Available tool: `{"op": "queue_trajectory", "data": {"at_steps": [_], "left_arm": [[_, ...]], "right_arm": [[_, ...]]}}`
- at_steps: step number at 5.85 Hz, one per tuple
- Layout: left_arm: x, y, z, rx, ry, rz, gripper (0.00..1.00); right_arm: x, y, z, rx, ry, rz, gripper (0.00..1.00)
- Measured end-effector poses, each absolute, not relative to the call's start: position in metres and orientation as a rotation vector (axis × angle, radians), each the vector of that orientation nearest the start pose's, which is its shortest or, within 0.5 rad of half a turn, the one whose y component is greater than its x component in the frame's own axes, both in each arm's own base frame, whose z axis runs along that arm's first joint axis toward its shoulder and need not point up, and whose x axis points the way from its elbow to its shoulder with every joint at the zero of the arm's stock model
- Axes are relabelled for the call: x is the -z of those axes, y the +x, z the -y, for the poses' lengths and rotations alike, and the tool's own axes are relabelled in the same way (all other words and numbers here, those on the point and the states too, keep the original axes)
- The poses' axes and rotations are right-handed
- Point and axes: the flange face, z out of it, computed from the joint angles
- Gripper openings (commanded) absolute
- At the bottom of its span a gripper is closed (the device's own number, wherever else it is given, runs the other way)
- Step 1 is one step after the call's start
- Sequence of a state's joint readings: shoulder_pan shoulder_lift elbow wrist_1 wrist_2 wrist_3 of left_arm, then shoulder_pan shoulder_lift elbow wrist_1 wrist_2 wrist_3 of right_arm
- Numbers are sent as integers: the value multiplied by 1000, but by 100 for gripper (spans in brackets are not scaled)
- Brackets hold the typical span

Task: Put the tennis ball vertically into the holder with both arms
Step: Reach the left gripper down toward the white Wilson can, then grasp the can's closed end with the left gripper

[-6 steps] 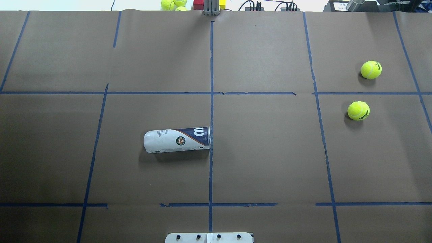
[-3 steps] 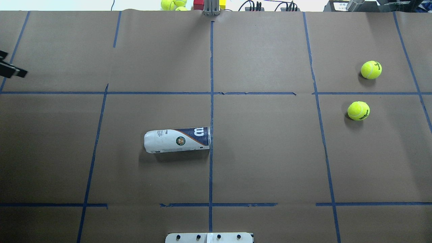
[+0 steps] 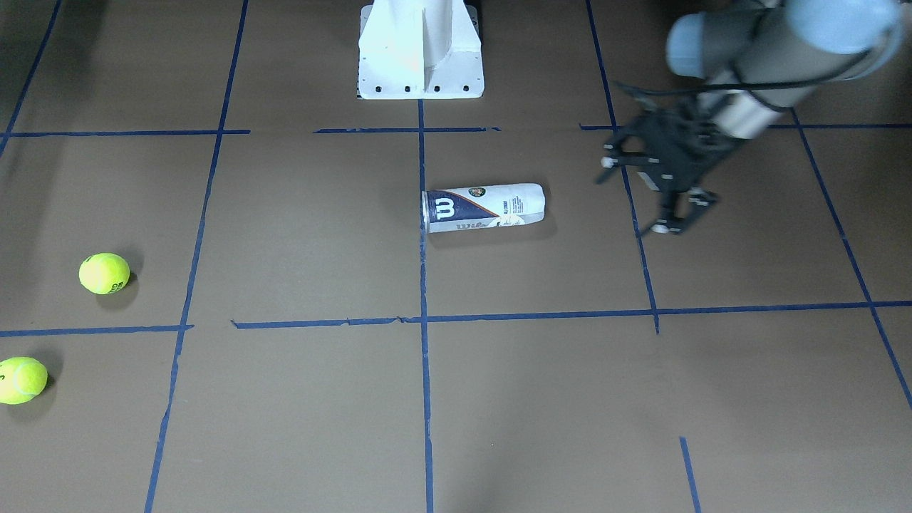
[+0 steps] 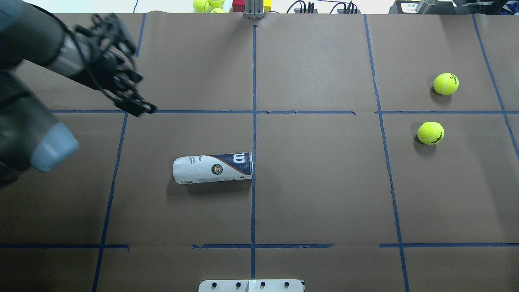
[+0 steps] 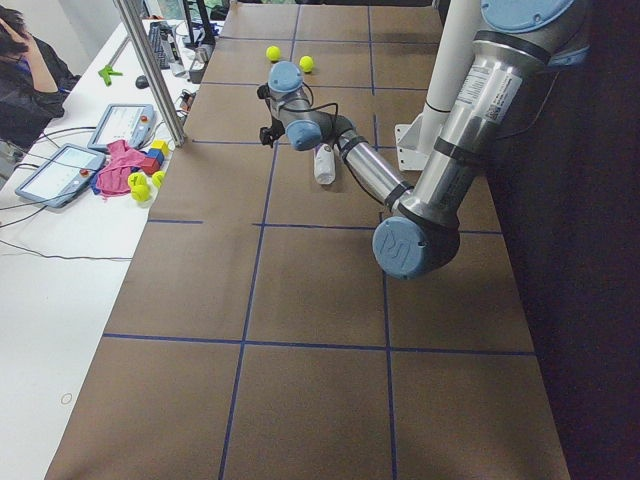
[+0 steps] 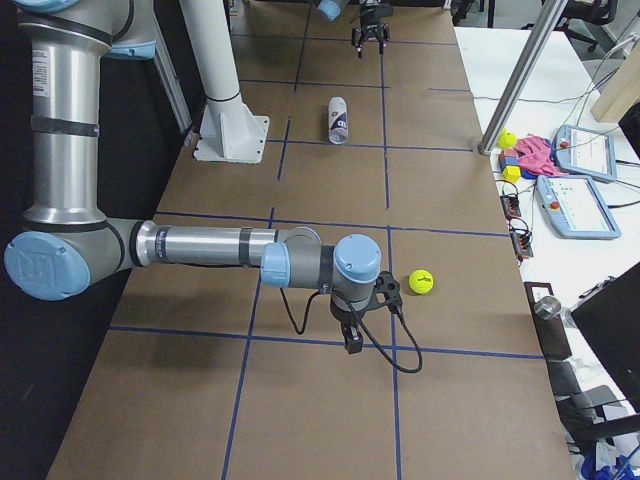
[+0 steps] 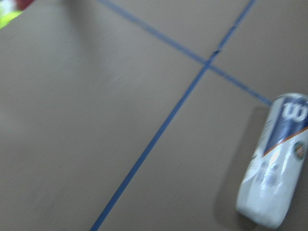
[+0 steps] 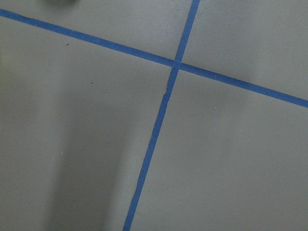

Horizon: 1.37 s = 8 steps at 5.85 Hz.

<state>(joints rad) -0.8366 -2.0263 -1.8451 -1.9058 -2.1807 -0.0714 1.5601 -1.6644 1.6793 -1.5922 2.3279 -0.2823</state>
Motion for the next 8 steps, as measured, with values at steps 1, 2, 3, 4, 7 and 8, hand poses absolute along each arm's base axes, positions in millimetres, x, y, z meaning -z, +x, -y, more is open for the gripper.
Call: {"op": "queue_trajectory", "data": {"at_steps": [1,2,3,4,7,8], "left_arm": [[-203,404,470,-949,745,-882,100],[-166,442,453,-983,703,-840,100],[-136,469,446,-1021,671,-792,100],[-116,493,438,-1086,655,-697,100],[-94,558,423,-1260,507,-396,100],[-95,575,427,-1289,442,-352,100]], "right_arm": [[-653,60,452,276,97,753,100],[-653,60,452,276,97,754,100],[-653,60,452,276,96,753,100],[-654,60,452,276,95,753,100],[-654,60,452,275,94,753,100],[-654,60,452,276,95,753,100]]}}
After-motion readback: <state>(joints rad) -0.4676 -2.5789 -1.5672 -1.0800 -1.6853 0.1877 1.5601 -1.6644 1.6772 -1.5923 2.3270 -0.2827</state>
